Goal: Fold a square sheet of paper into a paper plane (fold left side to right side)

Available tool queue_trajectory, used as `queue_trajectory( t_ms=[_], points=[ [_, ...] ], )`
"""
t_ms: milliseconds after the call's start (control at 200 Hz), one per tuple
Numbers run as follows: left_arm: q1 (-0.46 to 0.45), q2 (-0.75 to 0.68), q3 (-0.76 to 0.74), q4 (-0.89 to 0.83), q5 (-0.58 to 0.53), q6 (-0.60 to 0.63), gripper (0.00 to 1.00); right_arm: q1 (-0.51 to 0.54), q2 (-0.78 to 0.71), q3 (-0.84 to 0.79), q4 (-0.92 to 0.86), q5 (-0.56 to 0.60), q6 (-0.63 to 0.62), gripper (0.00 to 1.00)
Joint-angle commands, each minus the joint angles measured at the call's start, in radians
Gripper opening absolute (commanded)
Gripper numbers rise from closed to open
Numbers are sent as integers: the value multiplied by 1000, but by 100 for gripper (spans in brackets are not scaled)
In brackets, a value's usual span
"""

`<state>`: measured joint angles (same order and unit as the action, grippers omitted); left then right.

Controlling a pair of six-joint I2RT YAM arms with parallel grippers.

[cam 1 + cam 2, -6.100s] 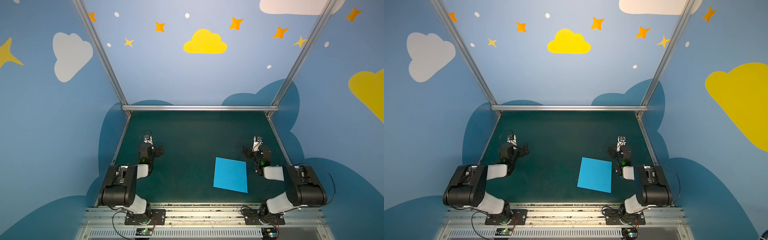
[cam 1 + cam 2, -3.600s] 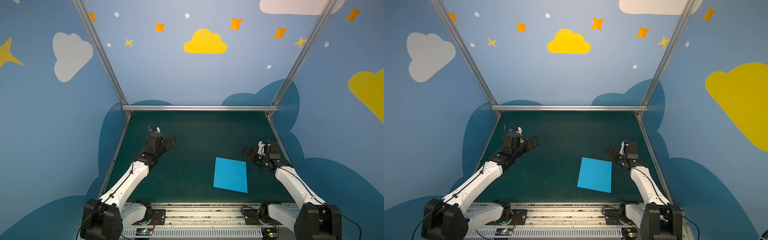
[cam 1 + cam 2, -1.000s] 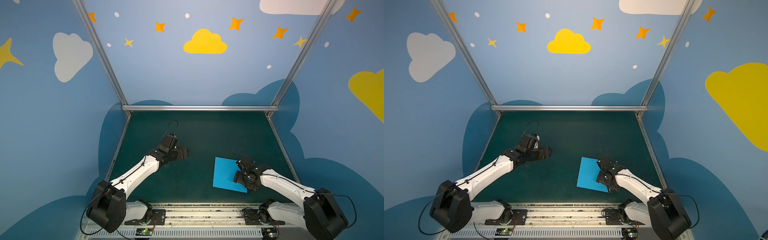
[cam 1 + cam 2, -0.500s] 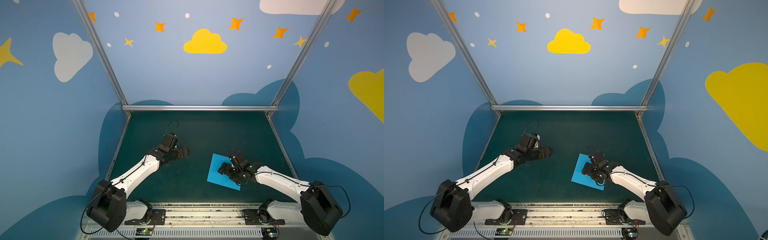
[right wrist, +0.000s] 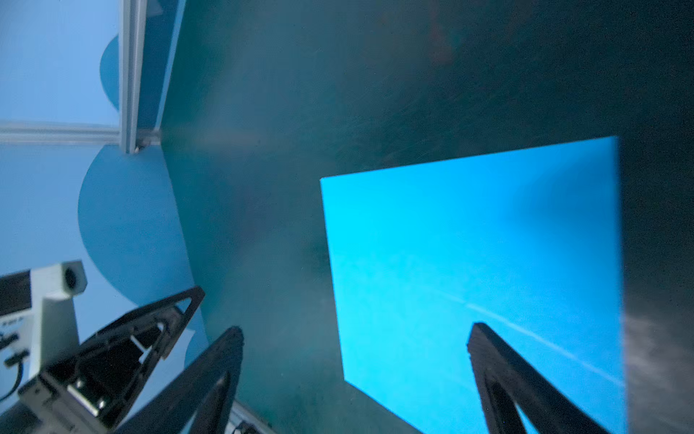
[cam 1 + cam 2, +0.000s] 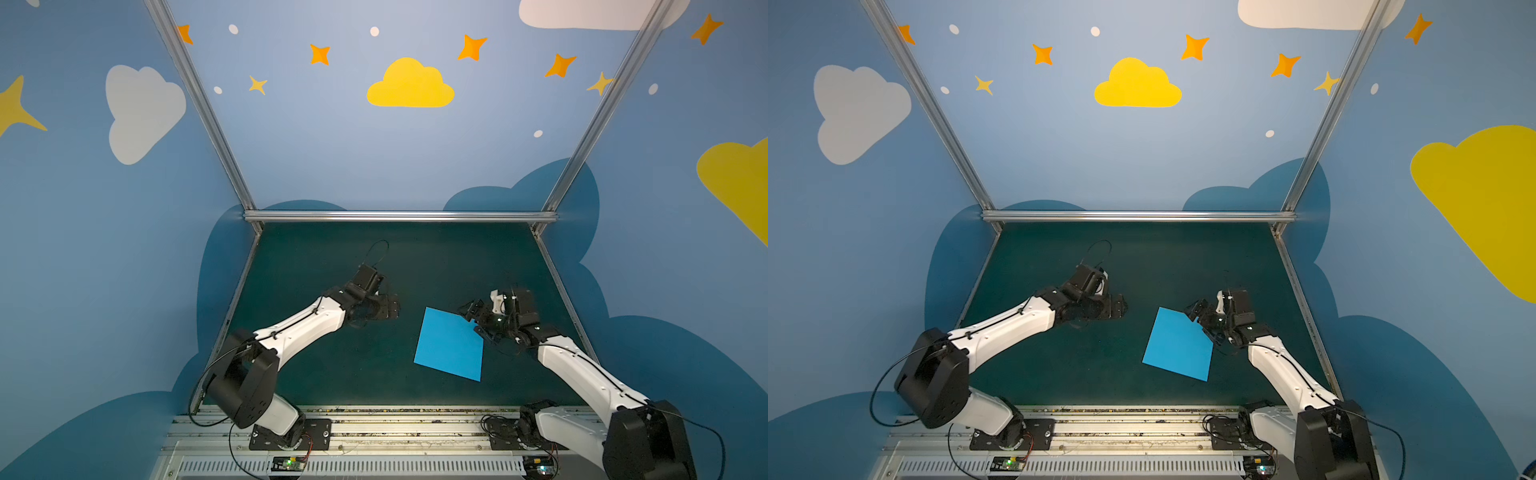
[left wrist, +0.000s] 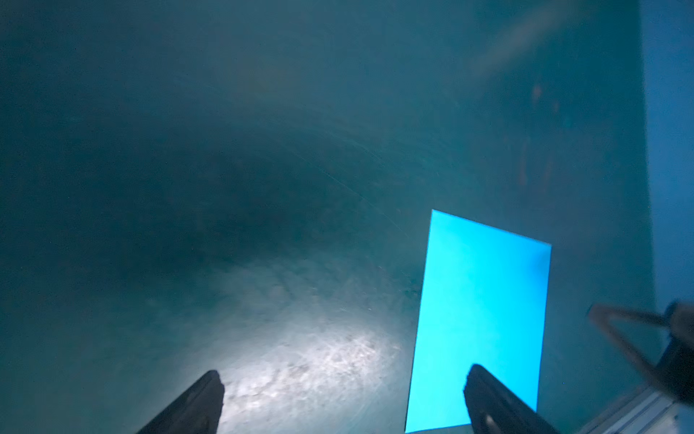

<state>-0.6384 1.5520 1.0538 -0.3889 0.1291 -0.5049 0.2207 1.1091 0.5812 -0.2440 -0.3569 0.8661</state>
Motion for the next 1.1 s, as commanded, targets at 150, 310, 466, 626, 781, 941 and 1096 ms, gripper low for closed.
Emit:
queue_trajectory(
  t_ms=[150, 310, 466, 626, 781, 941, 1096],
  points=[
    [-162, 228, 149, -89, -94, 43, 100, -189, 83, 50, -180, -22, -262, 97],
    [-240, 360, 265, -157, -176, 78, 100, -281, 133, 16, -77, -137, -297, 86],
    [-287, 431, 327, -219, -299, 101, 100, -306, 199, 41, -70, -198, -350, 80],
    [-296, 461, 326, -233, -346, 105, 100, -309, 262, 48, -55, -200, -373, 74],
    [-296, 474, 303, -222, -356, 105, 100, -308, 329, 48, -21, -214, -385, 68],
    [-295, 489, 293, -214, -359, 109, 100, -289, 391, 35, 17, -243, -382, 63],
    [-295, 500, 286, -206, -358, 111, 100, -244, 399, -1, 62, -232, -352, 63]
  ],
)
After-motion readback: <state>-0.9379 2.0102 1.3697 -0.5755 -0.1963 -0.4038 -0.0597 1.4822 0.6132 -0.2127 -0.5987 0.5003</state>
